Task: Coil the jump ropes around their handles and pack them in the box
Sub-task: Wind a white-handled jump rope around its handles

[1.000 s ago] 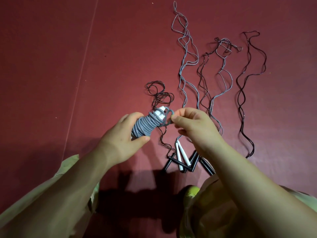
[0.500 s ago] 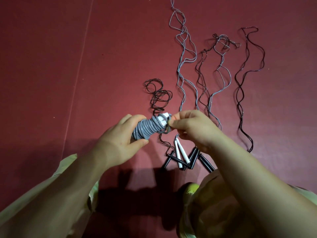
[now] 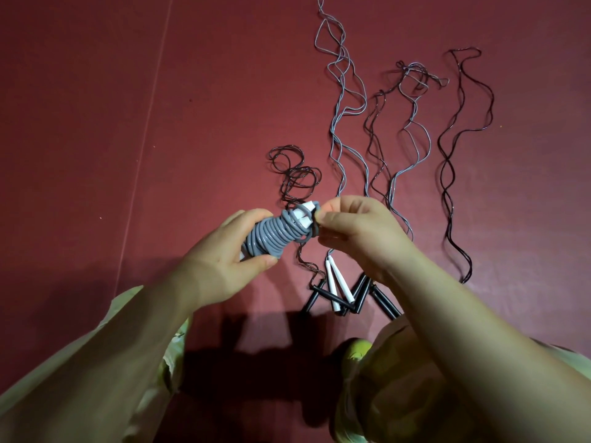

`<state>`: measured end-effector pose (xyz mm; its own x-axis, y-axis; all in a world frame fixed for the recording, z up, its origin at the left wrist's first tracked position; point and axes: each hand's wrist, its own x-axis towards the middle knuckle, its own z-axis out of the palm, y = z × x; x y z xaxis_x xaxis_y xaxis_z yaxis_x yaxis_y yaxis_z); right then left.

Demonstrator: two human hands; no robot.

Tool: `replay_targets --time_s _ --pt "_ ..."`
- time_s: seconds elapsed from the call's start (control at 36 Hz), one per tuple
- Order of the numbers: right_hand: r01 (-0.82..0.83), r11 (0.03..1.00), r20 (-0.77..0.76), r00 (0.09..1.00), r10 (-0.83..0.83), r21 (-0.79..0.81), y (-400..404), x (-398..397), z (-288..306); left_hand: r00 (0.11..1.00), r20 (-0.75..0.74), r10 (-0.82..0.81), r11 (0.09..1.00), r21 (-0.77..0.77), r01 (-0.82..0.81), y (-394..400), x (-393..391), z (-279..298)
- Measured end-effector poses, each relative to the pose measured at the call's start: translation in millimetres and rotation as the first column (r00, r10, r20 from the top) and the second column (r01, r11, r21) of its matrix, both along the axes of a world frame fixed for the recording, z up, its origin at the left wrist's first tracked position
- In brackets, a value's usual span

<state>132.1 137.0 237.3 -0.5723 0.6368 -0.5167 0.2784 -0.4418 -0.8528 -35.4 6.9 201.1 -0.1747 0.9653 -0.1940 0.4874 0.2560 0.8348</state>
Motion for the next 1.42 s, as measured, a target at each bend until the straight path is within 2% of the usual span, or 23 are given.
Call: replay_targets --time_s 0.11,0.22,0.47,0.64,0.81,1.03,1.08,1.28,1.36,1.42 --pt "0.074 0.997 -0.043 0.996 -0.075 -0.021 1 1 -3 0.999 0.034 0.005 1.000 -0.005 -0.005 0 2 -1" --pt "-0.027 0.999 -0.037 0.999 0.028 0.031 1 2 -1 0.997 0.082 0.016 1.000 -0.017 -0.014 0 1 0" --pt "0.060 0.994 -0.047 0.997 -0.056 0.090 2 1 -7 0.982 0.189 0.024 0.999 -0.029 -0.019 0 4 2" --pt "0.111 0.989 -0.144 0.985 -0.096 0.097 -2 -2 -8 0.934 0.354 0.056 0.998 -0.035 -0.047 2 10 8" --pt "-0.009 1.000 -0.239 0.971 0.009 0.004 -6 -3 -7 0.862 0.504 0.056 0.998 -0.057 -0.032 0 12 8" --pt "0.011 1.000 -0.156 0.988 -0.007 0.026 -4 -3 -6 0.752 0.653 0.086 0.996 -0.077 -0.046 2 18 15" --pt "0.040 0.999 -0.190 0.981 -0.041 -0.009 -4 -3 -6 0.725 0.680 0.114 0.993 -0.105 -0.058 2 18 12" --pt "0.062 0.954 -0.328 0.931 -0.162 -0.294 -2 2 -6 0.603 0.784 0.150 0.987 -0.159 -0.038 6 23 15" --pt "0.163 0.912 -0.262 0.925 -0.274 -0.377 0 4 -6 0.619 0.769 0.158 0.983 -0.179 -0.030 5 26 16" --pt "0.249 0.891 -0.187 0.923 -0.337 -0.379 1 6 -8 0.635 0.757 0.154 0.983 -0.184 -0.020 6 27 16"
